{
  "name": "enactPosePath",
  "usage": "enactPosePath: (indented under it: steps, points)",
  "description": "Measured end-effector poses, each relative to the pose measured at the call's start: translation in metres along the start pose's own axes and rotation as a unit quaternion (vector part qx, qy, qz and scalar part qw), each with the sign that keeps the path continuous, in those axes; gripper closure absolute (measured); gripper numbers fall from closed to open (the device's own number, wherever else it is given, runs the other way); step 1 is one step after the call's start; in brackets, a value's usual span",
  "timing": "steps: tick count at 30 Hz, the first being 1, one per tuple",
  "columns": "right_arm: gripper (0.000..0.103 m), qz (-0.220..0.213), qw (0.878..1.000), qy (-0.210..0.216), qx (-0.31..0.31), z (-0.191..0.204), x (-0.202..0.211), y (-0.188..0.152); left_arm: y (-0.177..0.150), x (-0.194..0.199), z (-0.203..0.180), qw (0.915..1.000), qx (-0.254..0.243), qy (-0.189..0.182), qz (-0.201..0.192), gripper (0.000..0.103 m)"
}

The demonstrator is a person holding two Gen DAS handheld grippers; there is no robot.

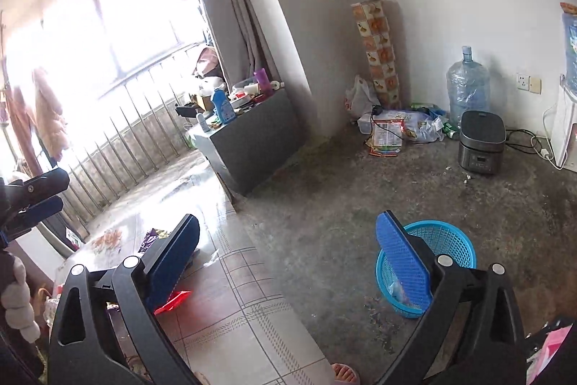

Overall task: Collect trash
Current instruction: 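Move both tools back over the table toward the noodle wrapper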

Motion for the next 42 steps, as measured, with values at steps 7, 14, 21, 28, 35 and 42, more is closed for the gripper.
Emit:
enactPosePath:
  steps: [7, 14, 21, 28, 35, 42]
  points:
    - [0.007, 0.008, 0.998, 0.020, 0.060, 0.042, 0.006, -0.026, -0.011, 0.037, 0.045, 0.9972, 0.030, 0.067, -0.016, 0.011]
    - [0.007, 0.024, 0.994, 0.061, 0.084, 0.064, 0.013, -0.042, -0.022, 0.051, 0.071, 0.9946, 0.046, 0.093, -0.003, 0.011]
    - [0.007, 0.062, 0.990, 0.102, 0.079, 0.085, 0.013, -0.054, -0.029, 0.061, 0.097, 0.9914, 0.066, 0.112, -0.015, 0.011]
    - [0.007, 0.102, 0.985, 0.124, 0.069, 0.099, 0.003, -0.064, -0.040, 0.065, 0.115, 0.9906, 0.059, 0.123, -0.015, 0.011]
    - [0.007, 0.160, 0.976, 0.140, 0.049, 0.105, -0.019, -0.077, -0.057, 0.061, 0.138, 0.9892, 0.080, 0.122, -0.011, 0.011]
    - [0.011, 0.201, 0.971, 0.129, -0.005, 0.089, -0.046, -0.072, -0.074, 0.062, 0.166, 0.9852, 0.110, 0.131, -0.013, 0.011]
Point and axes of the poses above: each gripper's, at about its wrist camera, not at the fingertips, and x roughly against the way its jaws point, z to its left, y to its top, the point moved 5 cm from there along -x, roughly the way its jaws point, and after that the axes turned 11 degrees about -x, right-handed, at the moved point
